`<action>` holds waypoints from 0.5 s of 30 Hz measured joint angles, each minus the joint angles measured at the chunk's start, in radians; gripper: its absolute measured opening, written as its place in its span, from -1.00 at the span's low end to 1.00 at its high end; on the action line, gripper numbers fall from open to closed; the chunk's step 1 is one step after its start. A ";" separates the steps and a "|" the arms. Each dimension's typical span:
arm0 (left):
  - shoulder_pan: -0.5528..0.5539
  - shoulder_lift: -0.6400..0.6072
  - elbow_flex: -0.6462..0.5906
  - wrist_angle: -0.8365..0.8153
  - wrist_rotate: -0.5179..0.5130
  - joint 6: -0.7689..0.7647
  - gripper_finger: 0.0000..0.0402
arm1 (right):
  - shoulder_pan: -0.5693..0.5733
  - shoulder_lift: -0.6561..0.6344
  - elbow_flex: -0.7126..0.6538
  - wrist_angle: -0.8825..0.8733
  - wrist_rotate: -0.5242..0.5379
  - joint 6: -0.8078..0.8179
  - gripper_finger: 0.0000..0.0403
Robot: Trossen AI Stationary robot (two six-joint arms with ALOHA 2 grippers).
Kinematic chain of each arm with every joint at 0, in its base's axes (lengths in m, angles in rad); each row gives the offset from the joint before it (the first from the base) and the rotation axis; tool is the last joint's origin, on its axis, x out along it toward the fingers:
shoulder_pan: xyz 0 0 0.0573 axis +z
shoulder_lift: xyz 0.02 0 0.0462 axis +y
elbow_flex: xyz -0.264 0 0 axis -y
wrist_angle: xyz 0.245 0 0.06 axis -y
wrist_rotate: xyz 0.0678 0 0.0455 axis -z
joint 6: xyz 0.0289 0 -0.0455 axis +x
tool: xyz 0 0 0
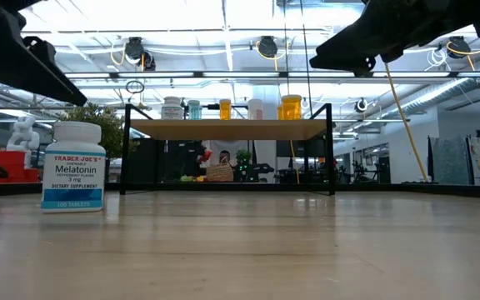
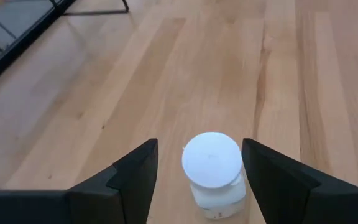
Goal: Pick and place medicine bottles onto shelf by color
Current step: Put the white medicine bottle on the shelf aligned with the white medicine bottle
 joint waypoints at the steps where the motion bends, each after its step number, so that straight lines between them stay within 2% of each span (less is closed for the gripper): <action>1: 0.000 0.004 0.000 0.001 0.000 -0.017 0.18 | 0.000 0.000 0.000 0.000 0.000 0.000 -0.16; 5: 0.000 0.015 0.000 0.001 0.000 -0.073 0.33 | 0.000 0.000 0.000 -0.003 -0.001 0.004 -0.16; 12: 0.001 0.035 0.000 -0.001 0.003 -0.125 0.74 | 0.000 0.000 0.000 -0.015 -0.002 0.029 -0.16; 15: 0.003 0.066 0.001 0.002 0.003 -0.155 0.84 | 0.000 0.000 0.000 -0.024 -0.003 0.032 -0.16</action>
